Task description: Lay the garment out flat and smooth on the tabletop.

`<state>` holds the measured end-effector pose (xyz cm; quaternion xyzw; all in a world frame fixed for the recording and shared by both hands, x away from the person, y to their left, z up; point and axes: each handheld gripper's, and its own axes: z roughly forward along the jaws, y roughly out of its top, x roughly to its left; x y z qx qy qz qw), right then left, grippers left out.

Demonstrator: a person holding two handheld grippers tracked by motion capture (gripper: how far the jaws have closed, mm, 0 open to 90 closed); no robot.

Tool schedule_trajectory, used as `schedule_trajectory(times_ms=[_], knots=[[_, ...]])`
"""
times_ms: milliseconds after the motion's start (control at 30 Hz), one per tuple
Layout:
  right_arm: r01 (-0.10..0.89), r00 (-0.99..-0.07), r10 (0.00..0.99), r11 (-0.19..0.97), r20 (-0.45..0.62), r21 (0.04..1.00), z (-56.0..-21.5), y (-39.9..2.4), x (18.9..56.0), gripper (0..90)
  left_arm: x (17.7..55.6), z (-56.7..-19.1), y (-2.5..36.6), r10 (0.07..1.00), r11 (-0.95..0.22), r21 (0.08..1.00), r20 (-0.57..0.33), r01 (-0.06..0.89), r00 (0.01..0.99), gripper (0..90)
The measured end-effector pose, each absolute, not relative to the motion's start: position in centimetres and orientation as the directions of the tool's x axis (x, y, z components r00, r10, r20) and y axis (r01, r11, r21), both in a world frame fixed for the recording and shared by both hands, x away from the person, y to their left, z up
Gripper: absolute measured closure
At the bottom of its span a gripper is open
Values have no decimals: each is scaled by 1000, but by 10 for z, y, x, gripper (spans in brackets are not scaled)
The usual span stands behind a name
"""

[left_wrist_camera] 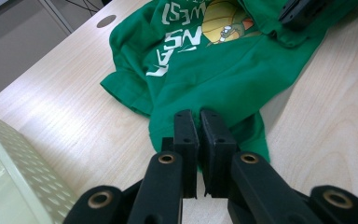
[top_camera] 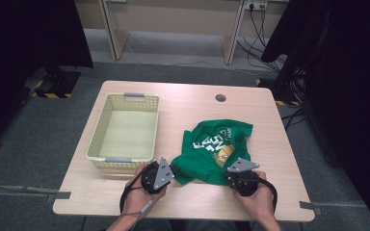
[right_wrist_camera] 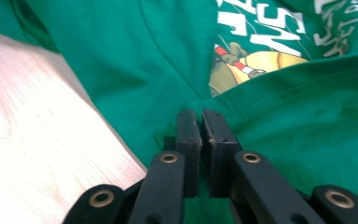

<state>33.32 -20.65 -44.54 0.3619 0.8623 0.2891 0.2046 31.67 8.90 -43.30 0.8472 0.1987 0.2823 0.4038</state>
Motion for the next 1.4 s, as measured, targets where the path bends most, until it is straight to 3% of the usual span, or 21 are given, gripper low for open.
schedule_trajectory(times_ms=[600,1400], knots=[[494,-585,800,483,-134,723,-411,-234,331,880,316,-435,89,567,-591,799,314,110,761,850],[610,-269,953,280,-138,741,-413,-328,340,879,314,-432,97,585,-581,806,315,115,748,849]])
